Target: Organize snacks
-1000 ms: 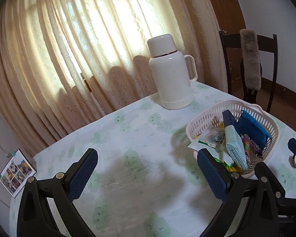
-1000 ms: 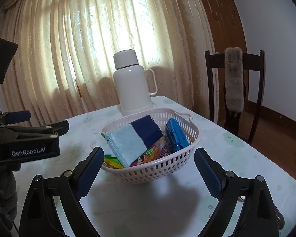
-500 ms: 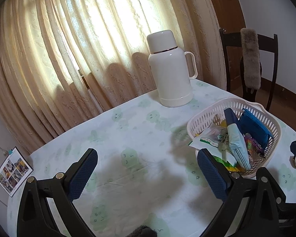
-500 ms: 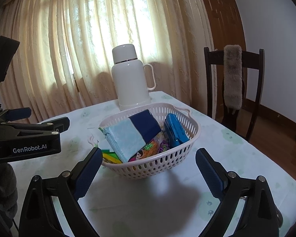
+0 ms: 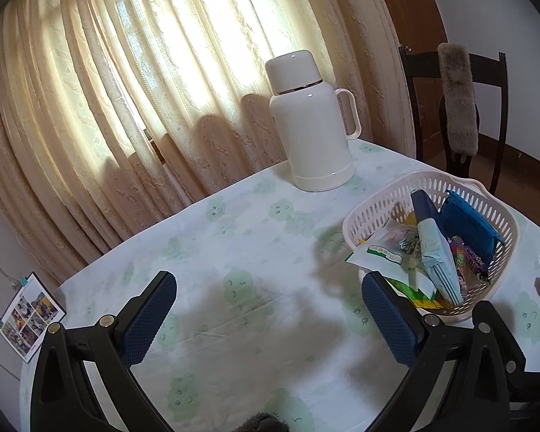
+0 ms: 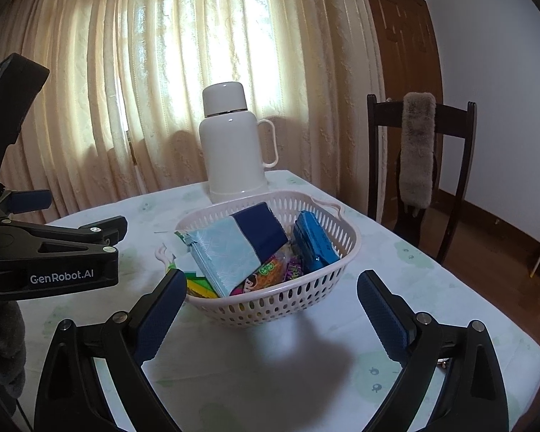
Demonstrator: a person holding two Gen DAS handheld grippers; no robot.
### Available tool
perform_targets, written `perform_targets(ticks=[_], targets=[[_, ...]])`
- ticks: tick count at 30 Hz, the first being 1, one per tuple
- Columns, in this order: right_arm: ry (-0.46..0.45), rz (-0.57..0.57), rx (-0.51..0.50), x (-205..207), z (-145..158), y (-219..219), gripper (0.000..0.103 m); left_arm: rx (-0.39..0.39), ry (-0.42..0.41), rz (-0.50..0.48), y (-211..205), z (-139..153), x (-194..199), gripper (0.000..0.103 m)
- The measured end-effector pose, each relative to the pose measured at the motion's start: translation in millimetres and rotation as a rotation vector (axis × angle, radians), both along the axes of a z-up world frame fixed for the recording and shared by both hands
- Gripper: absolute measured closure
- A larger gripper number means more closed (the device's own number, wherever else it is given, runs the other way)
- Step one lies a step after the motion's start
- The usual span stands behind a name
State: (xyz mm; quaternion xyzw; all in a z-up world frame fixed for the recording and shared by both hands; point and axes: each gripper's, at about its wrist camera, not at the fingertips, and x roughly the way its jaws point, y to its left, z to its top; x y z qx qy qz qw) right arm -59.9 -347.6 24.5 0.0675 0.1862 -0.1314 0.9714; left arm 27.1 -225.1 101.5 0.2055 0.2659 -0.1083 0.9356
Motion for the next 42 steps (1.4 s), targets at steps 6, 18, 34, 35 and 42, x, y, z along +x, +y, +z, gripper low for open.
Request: perform_targets(ticks=[6, 18, 34, 35, 42], targets=[[0.0, -0.001, -0.001, -1.0, 0.1, -0.1, 0.007, 0.023, -0.015, 0.0, -1.3, -2.8, -0.2, 0.0], [0.001, -0.001, 0.0, -0.4, 0.2, 0.4, 0.007, 0.037, -0.002, -0.004, -2.7, -7.4, -0.3, 0.0], [0.003, -0.002, -0.001, -0.9, -0.2, 1.0, 0.007, 0.043, -0.003, -0.005, -4.5, -8.2, -1.1, 0.0], [0.003, -0.001, -0.001, -0.8, -0.1, 0.9, 0.007, 0.043, -0.004, -0.005, -4.4, -8.3, -1.2, 0.0], [0.004, -0.001, -0.001, -0.5, 0.2, 1.1, 0.007, 0.054, -0.011, -0.004, -2.3, -10.6, -2.5, 0.0]])
